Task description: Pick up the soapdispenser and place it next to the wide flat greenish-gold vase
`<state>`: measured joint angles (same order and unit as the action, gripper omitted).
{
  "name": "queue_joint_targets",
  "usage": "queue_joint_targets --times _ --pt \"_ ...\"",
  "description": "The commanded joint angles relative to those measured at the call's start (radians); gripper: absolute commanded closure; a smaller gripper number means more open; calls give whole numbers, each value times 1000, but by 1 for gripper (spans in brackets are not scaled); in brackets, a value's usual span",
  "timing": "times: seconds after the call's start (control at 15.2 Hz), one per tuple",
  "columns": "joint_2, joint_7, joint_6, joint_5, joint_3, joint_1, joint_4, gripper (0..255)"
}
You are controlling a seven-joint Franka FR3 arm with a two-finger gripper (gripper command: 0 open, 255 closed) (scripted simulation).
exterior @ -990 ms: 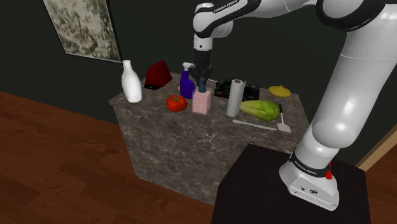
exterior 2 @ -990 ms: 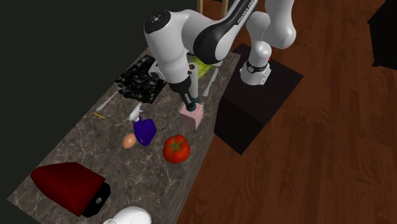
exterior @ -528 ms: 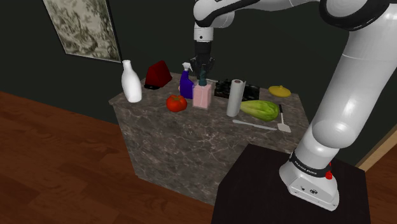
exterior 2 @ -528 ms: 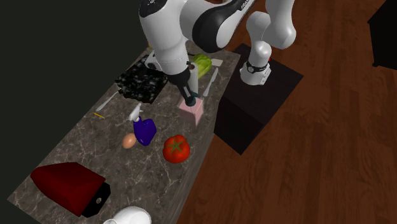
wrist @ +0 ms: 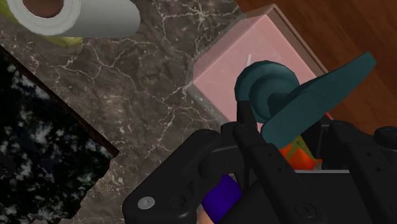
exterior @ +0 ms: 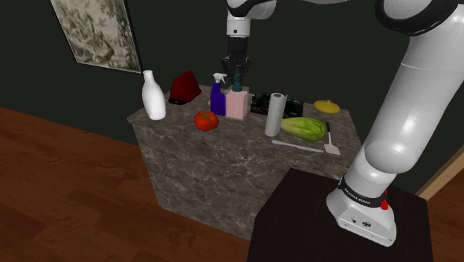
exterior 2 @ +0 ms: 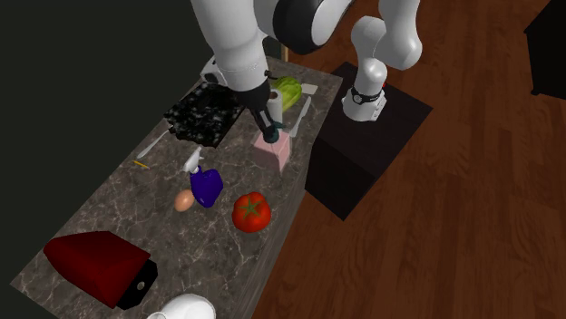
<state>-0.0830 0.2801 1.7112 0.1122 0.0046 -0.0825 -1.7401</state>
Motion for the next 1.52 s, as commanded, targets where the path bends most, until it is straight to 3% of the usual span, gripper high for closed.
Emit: queue_joint_targets --times 0.0,1.45 --pt "4 3 -30 0 0 0 26 255" --pt "-56 33 -346 1 -2 -4 404 255"
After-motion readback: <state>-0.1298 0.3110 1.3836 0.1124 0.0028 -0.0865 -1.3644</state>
